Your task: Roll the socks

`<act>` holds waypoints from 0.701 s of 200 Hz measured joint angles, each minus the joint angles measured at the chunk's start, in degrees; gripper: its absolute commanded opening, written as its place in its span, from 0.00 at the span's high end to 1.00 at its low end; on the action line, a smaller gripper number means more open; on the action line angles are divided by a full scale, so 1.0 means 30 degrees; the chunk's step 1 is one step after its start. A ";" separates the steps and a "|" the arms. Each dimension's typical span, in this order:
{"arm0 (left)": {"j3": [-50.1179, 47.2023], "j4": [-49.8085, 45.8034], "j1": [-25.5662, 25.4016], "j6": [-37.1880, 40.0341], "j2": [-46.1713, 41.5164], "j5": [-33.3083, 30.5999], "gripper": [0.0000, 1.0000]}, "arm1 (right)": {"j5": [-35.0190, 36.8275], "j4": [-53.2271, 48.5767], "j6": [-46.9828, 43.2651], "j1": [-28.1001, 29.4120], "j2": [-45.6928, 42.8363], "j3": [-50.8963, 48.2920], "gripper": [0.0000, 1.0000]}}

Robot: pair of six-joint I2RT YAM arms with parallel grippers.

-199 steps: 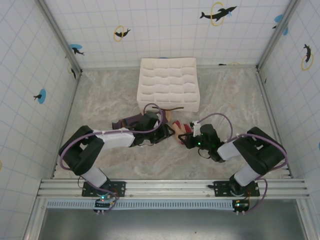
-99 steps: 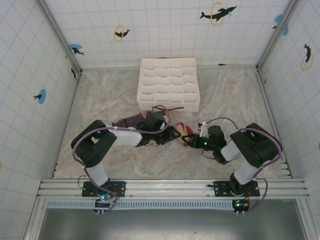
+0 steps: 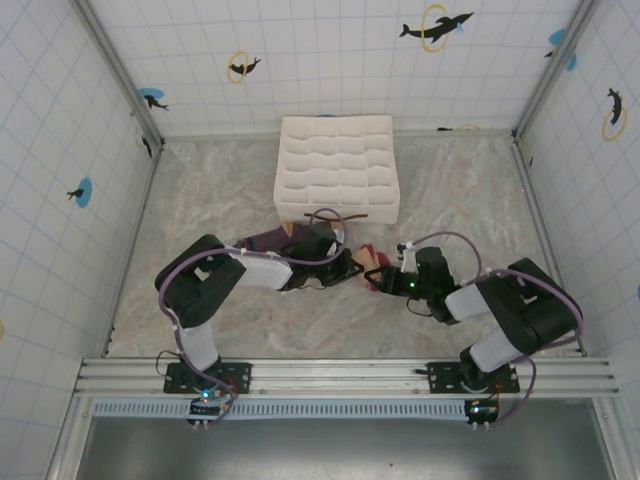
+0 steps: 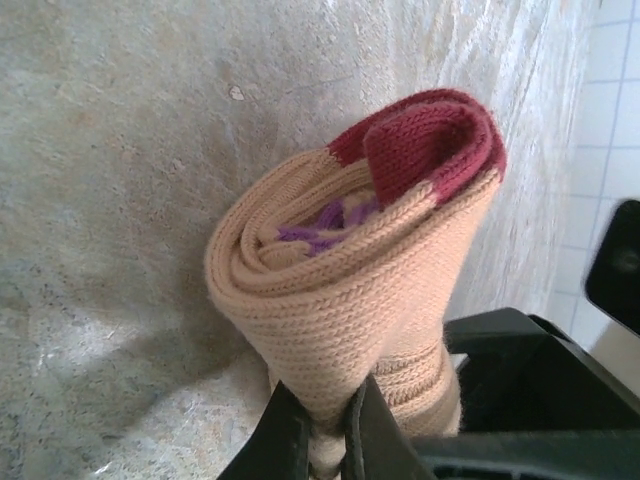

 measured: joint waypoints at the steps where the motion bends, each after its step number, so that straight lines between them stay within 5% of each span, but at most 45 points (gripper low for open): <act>1: 0.0007 -0.0015 0.0000 -0.0022 0.0000 -0.0007 1.00 | 0.0007 -0.0219 -0.0117 0.0022 -0.0117 0.0058 0.47; 54: 0.0393 -0.2994 0.0386 0.0503 -0.1005 -0.0612 1.00 | 0.4561 -0.8065 -0.4277 0.2499 -0.3789 0.2608 0.27; 140: -0.0146 -0.5705 0.0670 0.0699 -0.2681 -0.1158 1.00 | 1.0936 -1.0076 -0.9996 0.8510 -0.3249 0.4539 0.31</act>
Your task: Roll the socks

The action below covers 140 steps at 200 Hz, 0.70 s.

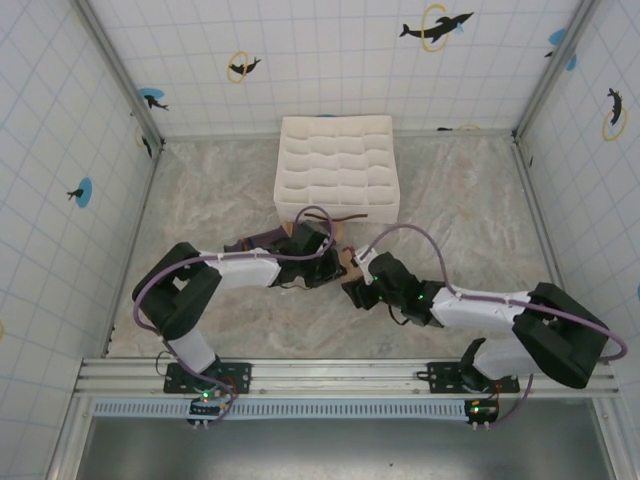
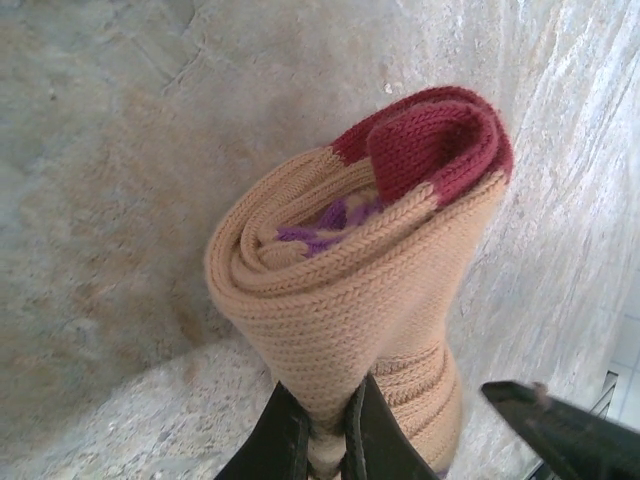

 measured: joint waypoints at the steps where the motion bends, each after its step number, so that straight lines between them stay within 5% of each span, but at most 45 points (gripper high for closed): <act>1: -0.0015 -0.0015 0.0000 0.0000 -0.0015 0.0000 1.00 | 0.0036 0.0007 -0.0036 0.0036 0.0044 0.0022 0.31; 46: -0.0284 -0.0291 0.0036 -0.0007 -0.0357 -0.0058 1.00 | 0.2353 0.0408 -0.1472 0.1239 0.2703 0.1217 0.37; 74: -0.0415 -0.0277 0.0036 0.0000 -0.0459 -0.0080 1.00 | 0.3395 0.1137 -0.1770 0.1355 0.3548 0.1239 0.55; 106: -0.0743 0.0015 0.0219 -0.0007 -0.0663 -0.0255 0.66 | 0.3293 0.2142 -0.1530 0.1202 0.3796 0.1013 0.80; 123: -0.0991 0.0124 0.0364 -0.0117 -0.0765 -0.0423 0.49 | 0.2521 0.3424 -0.0896 0.0612 0.3730 0.0357 0.84; 140: -0.1144 0.0386 0.0408 -0.0044 -0.0772 -0.0408 0.43 | 0.0641 0.5115 -0.0124 -0.0481 0.3548 -0.0627 0.85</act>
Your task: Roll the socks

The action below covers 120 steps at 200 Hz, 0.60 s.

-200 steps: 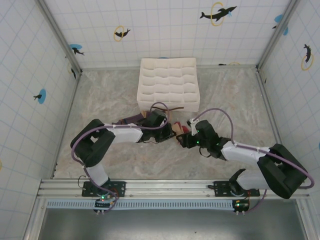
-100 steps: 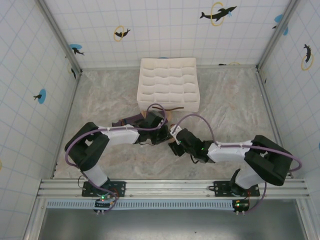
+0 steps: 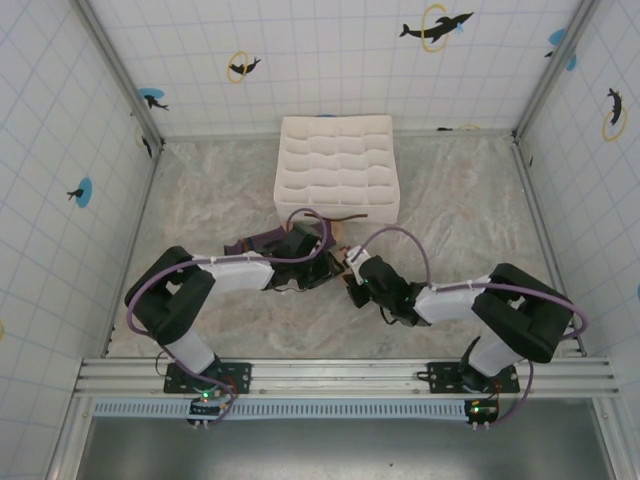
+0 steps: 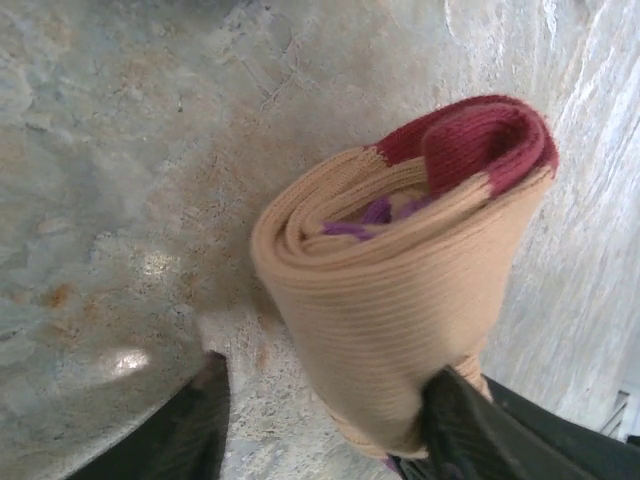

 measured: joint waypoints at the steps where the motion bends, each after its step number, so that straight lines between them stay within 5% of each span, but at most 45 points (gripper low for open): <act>1: -0.0007 0.0036 0.0000 0.0000 0.0000 0.0015 0.43 | -0.0182 0.0189 0.0117 -0.0109 -0.0015 -0.0087 0.85; 57: -0.0539 0.1872 -0.0073 0.1144 -0.0342 0.1224 0.38 | -0.6492 0.4918 0.4073 -0.4065 0.0197 -0.2601 0.85; 120: -0.0546 0.3978 -0.0073 0.1501 0.0896 0.1370 0.40 | -0.7854 0.6834 0.7373 -0.4954 0.0896 -0.3300 0.84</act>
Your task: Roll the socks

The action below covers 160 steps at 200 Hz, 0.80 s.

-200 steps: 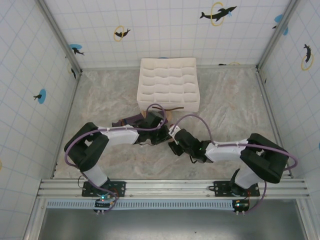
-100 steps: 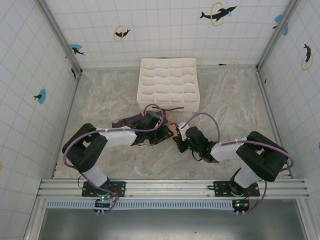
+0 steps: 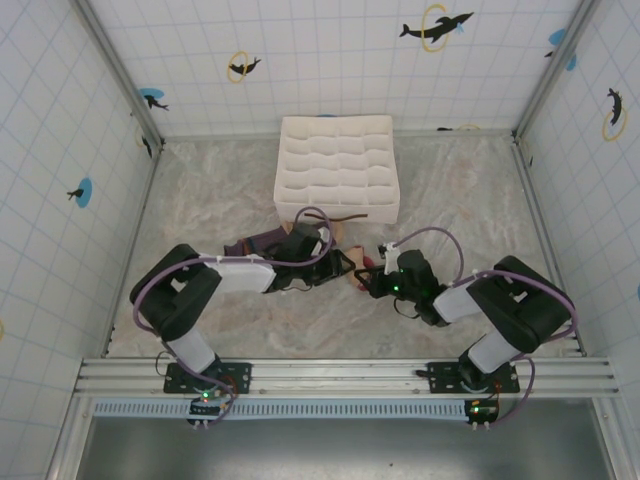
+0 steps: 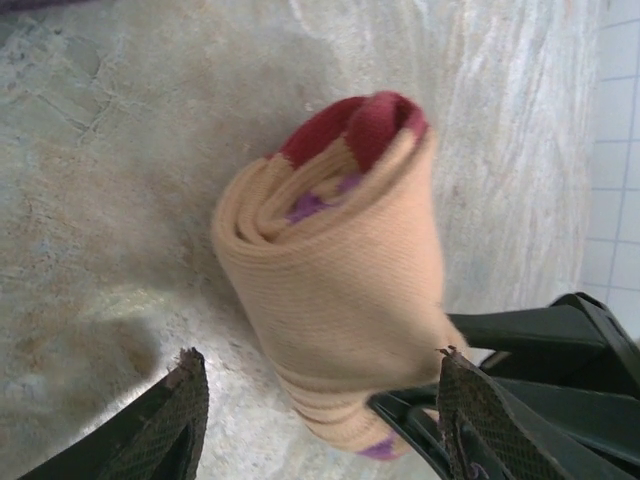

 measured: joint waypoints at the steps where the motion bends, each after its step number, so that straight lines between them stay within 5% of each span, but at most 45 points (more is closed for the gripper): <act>1: 0.0000 0.0022 0.0000 0.0007 0.0029 0.0000 0.40 | -0.0007 0.0007 0.0029 -0.0007 0.0000 0.0000 0.84; 47: 0.0080 0.1734 0.0000 -0.0189 0.1290 0.0452 0.42 | -0.0546 0.0488 0.1654 -0.0612 0.0204 -0.0350 0.82; 82: 0.0313 0.2776 -0.0015 -0.0663 0.2040 0.0911 0.55 | -0.0911 0.0488 0.2404 -0.0925 0.0248 -0.0364 0.76; 127: 0.0568 0.3621 -0.0109 -0.1115 0.2725 0.1333 0.81 | -0.1545 -0.0823 0.2871 -0.1523 -0.0160 -0.0226 0.55; 160: 0.0831 0.3424 -0.0109 -0.0918 0.2812 0.1435 0.84 | -0.1974 -0.4371 0.2419 -0.1792 -0.1654 0.0648 0.40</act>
